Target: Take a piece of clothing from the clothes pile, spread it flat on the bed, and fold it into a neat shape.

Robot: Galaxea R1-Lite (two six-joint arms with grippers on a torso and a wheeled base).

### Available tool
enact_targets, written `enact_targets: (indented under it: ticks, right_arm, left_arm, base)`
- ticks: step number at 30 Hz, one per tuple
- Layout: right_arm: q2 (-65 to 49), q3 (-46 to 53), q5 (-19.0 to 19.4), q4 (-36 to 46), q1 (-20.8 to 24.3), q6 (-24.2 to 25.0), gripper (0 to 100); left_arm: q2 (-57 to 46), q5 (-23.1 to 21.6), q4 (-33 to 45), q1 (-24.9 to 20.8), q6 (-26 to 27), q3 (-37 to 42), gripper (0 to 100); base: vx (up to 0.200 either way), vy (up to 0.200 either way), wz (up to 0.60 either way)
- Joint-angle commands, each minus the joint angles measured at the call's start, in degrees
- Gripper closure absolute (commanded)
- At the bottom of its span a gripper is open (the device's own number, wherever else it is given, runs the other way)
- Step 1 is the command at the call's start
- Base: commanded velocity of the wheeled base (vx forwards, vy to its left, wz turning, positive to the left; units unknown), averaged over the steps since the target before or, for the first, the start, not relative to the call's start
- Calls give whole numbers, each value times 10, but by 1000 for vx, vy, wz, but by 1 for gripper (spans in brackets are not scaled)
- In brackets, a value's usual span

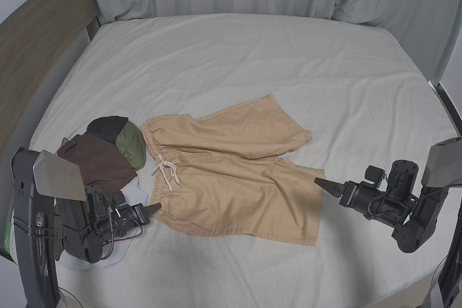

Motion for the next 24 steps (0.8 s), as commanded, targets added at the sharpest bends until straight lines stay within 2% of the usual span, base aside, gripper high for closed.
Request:
enact_targets:
  ticks: [1,13,14,24]
  right_arm:
    - [1,0,0,0,0,0,0]
    - [0,0,0,0,-1,0,0]
    - [0,1,0,0,-1,0,0]
    - [21,34,1,1,9,-8,0]
  left_arm:
    - [2,0,0,-2,-1,-2,0]
    - [9,4,0,-11,-2,-5,0]
    - [9,4,0,-11,-2,-5,100]
    - [8,3,0,-11,-2,-5,100]
  base:
    - [0,0,0]
    - [0,0,0]
    - [0,0,0]
    - [0,0,0]
